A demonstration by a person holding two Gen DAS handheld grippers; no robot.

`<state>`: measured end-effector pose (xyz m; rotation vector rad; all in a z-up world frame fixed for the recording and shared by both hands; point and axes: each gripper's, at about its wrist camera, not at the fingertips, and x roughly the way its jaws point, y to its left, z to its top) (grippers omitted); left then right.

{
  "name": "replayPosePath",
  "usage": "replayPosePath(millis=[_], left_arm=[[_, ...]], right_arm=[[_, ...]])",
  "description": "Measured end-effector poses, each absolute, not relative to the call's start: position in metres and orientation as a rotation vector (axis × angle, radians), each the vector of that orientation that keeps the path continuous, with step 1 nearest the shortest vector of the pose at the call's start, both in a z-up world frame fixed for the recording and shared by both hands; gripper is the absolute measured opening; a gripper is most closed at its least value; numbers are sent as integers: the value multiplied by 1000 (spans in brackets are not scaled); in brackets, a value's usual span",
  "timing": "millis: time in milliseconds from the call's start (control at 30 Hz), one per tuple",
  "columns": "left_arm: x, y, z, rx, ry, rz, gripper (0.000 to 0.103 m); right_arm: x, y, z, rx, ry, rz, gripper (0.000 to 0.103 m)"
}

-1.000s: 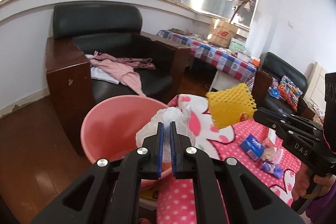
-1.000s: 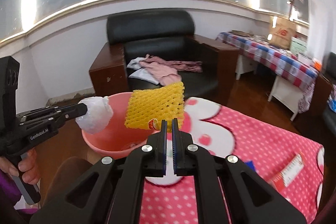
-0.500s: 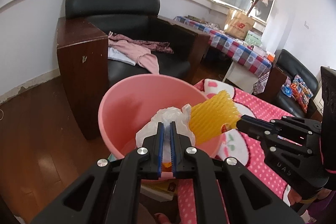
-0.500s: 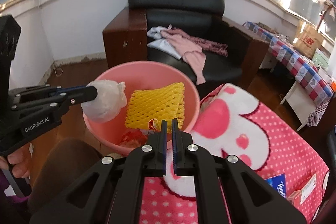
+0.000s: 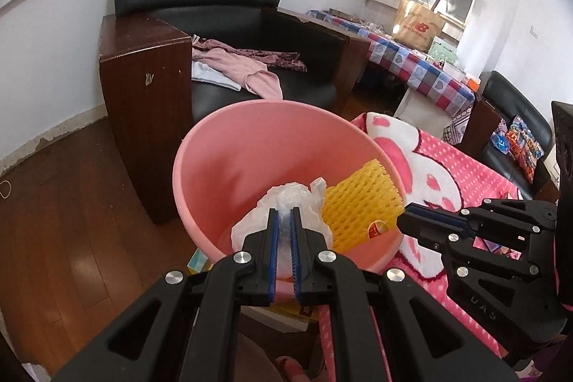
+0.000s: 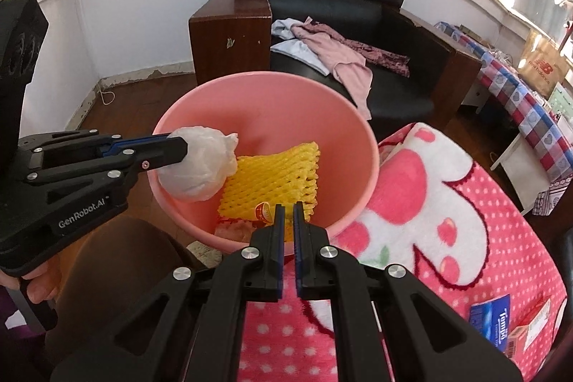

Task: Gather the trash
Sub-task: 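Carry the plastic bag and yellow pad over the pink bucket and open both tools, then move both open tools back over the table items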

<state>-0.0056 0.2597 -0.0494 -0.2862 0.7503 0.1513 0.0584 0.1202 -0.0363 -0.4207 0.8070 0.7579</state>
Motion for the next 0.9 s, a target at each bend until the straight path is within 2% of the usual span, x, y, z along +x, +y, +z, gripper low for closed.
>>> replayPosePath(millis=[167,267,333,367,767,800,900], left_arm=[[-5,261,-51,-309,755,155,9],[-5,260,-51,-305,748,164,21],[-7,259,-50,-306,740,164,34],[-9,259,-50,-307,736,165,35],[-16,259,-40,-318,709,171,36],[-18,259,-40,-318,708,172,36],[-20,259,-38,-318,705,175,36]], right_arm=[[59,122,-38,-400,828,773,5],[60,122,-38,-389,837,780,5],[61,121,-38,-382,842,784,6],[61,121,-38,-379,845,784,6],[64,117,-33,-314,854,811,7],[64,117,-33,-310,853,814,8],[65,115,-32,-292,851,823,28]])
